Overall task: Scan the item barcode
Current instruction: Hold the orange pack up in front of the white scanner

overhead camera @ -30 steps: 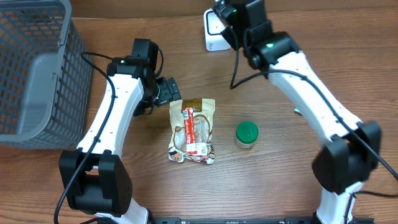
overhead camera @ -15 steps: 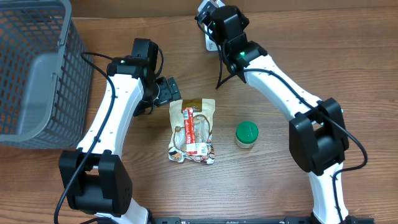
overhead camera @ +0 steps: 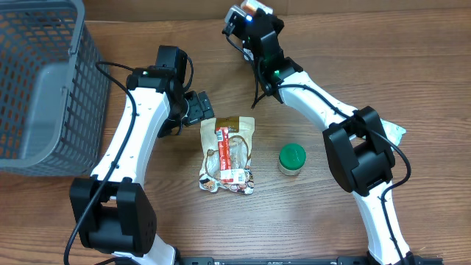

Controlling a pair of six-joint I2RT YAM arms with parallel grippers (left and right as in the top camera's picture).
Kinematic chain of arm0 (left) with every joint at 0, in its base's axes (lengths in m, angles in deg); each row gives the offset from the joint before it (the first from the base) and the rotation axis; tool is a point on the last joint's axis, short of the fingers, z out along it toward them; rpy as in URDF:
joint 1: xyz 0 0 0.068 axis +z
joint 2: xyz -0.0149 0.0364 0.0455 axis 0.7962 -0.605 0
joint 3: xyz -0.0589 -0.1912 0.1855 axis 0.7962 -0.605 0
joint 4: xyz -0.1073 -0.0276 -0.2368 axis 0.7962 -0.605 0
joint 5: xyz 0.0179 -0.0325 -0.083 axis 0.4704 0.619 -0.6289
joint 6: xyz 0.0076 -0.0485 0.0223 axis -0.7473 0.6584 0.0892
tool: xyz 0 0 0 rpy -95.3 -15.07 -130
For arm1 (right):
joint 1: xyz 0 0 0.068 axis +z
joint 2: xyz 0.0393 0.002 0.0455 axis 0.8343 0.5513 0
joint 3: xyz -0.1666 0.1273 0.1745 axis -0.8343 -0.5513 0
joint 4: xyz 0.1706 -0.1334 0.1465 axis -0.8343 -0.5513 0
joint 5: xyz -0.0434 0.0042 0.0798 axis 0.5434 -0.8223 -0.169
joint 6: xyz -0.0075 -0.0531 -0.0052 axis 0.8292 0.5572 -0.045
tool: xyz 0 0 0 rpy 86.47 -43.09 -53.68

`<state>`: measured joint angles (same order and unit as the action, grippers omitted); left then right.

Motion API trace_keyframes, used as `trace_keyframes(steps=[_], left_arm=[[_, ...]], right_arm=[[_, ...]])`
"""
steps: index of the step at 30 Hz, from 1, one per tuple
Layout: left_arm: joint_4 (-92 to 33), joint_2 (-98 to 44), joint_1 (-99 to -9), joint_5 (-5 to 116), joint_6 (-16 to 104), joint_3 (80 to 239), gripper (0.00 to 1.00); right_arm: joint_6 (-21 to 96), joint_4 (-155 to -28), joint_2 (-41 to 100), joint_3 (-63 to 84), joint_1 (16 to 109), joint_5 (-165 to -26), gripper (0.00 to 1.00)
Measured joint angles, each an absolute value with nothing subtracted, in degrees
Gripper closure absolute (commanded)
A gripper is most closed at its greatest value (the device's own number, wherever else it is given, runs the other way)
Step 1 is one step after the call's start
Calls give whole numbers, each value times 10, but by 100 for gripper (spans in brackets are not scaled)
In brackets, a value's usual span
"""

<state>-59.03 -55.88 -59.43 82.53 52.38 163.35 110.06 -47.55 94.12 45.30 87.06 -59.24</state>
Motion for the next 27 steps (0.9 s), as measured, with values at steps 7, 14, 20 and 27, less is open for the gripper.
trace_keyframes(steps=[7,14,20,27], left_arm=[[-590,-559,-594,825,524,1633,0],[-590,-559,-594,825,524,1633,0],[-590,-559,-594,825,524,1633,0],[-590,-559,-594,825,524,1633,0]], right_arm=[[1116,-458,956,453,871,-589,96],[1117,-457,991,453,871,-589,96],[1118,-453,998,453,871,-588,96],[1119,-451,998,453,871,-585,96]])
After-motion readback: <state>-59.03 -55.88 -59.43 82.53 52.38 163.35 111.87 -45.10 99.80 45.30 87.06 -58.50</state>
